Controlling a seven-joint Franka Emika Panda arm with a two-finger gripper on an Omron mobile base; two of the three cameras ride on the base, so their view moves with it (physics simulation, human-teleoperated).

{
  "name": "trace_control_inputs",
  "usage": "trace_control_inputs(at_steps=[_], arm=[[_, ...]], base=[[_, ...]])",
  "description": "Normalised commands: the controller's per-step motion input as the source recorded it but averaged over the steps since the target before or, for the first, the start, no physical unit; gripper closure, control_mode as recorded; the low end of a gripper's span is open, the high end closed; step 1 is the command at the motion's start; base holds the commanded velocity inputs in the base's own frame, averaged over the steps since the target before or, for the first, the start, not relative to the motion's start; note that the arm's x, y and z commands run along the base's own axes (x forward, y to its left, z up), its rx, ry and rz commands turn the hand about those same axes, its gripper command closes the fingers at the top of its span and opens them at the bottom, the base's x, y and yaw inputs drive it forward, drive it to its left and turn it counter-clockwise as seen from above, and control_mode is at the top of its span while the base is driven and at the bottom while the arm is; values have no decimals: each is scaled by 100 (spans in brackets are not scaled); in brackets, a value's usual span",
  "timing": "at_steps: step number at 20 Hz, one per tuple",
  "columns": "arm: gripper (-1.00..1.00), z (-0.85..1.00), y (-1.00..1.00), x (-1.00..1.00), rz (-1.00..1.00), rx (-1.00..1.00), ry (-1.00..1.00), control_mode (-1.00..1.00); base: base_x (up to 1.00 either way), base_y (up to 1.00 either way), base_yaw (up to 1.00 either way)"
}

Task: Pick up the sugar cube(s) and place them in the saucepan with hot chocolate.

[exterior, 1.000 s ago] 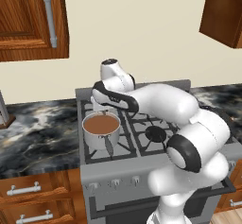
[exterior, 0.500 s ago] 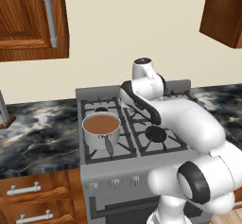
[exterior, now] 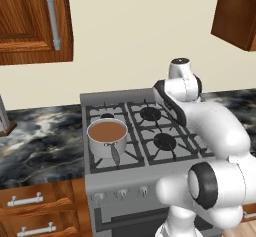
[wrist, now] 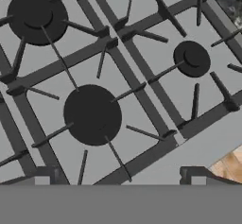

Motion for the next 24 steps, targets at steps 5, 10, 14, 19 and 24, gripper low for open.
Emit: trace_control_inputs(at_steps=[5,10,14,19,24], arm=[[-100,0,-100,-5,-32,5,0,-100],[-100,-7,-100,2,-22,12,0,-100],[-100,-13,-99,18,-1,11,0,-100],[-100,-12,-90,29,6,3,0,-100],[-100,-19,-67,17,3,-3,0,-100]], base=[[0,0,0],[0,0,0],[0,0,0],[0,0,0],[0,0,0]])
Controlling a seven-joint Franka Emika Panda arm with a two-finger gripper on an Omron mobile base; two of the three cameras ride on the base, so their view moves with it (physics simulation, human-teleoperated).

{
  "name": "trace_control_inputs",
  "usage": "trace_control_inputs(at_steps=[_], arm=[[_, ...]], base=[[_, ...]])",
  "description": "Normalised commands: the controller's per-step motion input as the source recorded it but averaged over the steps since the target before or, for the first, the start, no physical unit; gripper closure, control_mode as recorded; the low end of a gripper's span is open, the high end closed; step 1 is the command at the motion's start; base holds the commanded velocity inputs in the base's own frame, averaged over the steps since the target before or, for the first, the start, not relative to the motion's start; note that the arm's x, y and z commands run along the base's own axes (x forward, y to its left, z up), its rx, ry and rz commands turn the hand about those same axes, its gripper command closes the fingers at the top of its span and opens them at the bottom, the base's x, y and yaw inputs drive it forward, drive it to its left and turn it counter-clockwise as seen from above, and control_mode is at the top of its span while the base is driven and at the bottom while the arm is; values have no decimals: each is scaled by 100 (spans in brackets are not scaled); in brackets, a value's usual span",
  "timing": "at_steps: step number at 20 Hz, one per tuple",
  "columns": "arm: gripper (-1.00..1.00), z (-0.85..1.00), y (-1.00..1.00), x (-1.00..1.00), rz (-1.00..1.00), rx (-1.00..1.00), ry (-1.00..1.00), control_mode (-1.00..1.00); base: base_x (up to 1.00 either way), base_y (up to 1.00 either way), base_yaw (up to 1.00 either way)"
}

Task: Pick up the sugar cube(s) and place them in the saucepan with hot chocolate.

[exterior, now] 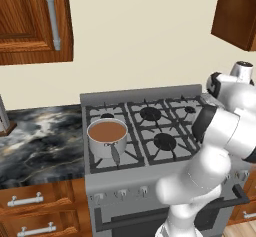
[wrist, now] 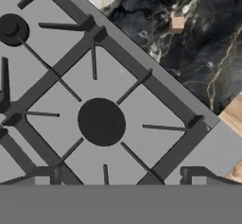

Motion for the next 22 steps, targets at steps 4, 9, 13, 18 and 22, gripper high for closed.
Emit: trace_control_inputs(at_steps=[4,9,13,18,22], arm=[[-100,-37,-59,6,0,-20,0,-100],[-100,-37,-67,28,0,-21,0,-100],[-100,-27,-78,30,0,-11,0,-100],[-100,-1,-78,33,-6,4,6,-100],[-100,0,-68,18,-3,18,0,-100]], base=[[0,0,0],[0,0,0],[0,0,0],[0,0,0],[0,0,0]])
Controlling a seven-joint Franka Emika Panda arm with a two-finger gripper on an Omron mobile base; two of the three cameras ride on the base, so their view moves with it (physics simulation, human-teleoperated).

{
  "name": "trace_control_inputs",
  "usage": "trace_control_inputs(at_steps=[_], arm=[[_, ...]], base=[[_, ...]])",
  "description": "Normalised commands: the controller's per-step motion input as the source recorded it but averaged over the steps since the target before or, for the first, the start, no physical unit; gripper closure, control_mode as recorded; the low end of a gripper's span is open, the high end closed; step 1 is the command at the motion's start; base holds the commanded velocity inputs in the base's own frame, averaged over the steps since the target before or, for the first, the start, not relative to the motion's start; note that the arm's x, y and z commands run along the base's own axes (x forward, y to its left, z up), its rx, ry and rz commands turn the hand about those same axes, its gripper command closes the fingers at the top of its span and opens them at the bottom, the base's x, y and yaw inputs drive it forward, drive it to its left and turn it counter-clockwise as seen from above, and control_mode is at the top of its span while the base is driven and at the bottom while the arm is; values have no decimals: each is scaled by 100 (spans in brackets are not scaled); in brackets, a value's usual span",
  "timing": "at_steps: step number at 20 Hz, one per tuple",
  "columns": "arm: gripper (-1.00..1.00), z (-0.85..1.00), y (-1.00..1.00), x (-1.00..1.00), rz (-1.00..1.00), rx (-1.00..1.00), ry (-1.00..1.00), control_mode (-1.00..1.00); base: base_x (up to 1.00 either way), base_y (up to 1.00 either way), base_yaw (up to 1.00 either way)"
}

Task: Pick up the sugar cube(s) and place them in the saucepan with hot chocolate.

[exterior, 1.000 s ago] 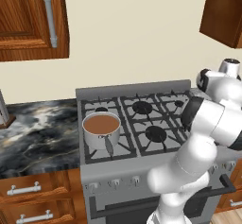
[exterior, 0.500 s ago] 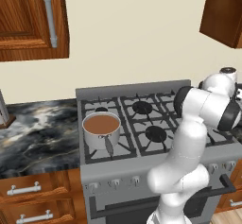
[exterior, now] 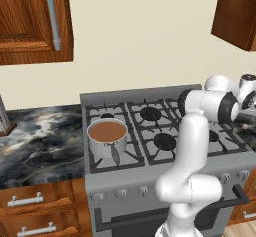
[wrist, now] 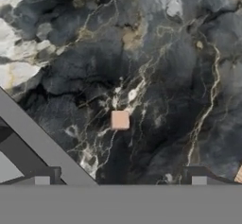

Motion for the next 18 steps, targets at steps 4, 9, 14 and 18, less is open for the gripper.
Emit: trace_control_inputs(at_steps=[4,9,14,18], arm=[[-100,-6,-37,9,0,16,0,-100],[-100,-14,-20,4,0,8,0,-100],[-100,-30,1,15,0,2,0,-100],[-100,-29,12,24,1,1,1,-100]], base=[[0,0,0],[0,0,0],[0,0,0],[0,0,0]])
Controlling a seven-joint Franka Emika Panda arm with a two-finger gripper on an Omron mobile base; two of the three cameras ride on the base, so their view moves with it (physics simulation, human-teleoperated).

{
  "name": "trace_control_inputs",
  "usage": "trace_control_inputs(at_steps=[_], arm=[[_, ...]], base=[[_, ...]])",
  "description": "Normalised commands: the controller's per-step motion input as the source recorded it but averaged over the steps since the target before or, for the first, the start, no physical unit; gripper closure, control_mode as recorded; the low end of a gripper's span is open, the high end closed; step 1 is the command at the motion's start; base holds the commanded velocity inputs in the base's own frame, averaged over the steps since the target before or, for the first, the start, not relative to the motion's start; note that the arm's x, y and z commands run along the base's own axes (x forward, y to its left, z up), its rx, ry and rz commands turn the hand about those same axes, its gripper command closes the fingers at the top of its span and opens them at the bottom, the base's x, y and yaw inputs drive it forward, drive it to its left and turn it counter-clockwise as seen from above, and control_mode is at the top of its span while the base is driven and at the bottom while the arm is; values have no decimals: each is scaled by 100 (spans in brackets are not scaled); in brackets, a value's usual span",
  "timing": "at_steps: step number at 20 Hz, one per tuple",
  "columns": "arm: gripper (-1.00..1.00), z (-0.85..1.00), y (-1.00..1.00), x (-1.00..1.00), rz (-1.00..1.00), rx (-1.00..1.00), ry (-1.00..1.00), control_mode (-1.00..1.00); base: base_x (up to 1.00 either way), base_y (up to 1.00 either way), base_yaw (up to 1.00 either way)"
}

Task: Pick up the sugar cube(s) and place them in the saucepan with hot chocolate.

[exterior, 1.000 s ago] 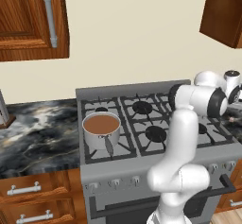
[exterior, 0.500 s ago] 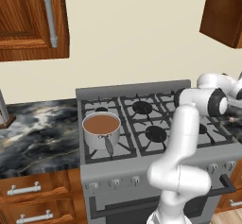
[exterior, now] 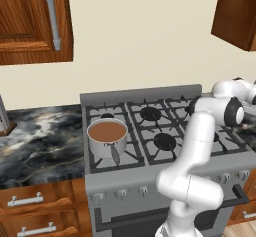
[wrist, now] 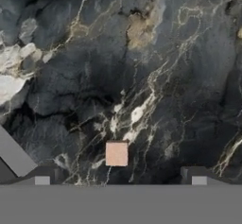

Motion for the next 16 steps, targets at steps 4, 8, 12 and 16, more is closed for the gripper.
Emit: trace_control_inputs(at_steps=[4,8,12,16], arm=[[-100,-31,6,21,0,0,9,-100],[-100,-31,0,4,0,0,16,-100],[-100,-39,0,0,0,0,9,-100],[-100,-36,0,3,0,0,4,-100]], base=[[0,0,0],[0,0,0],[0,0,0],[0,0,0]])
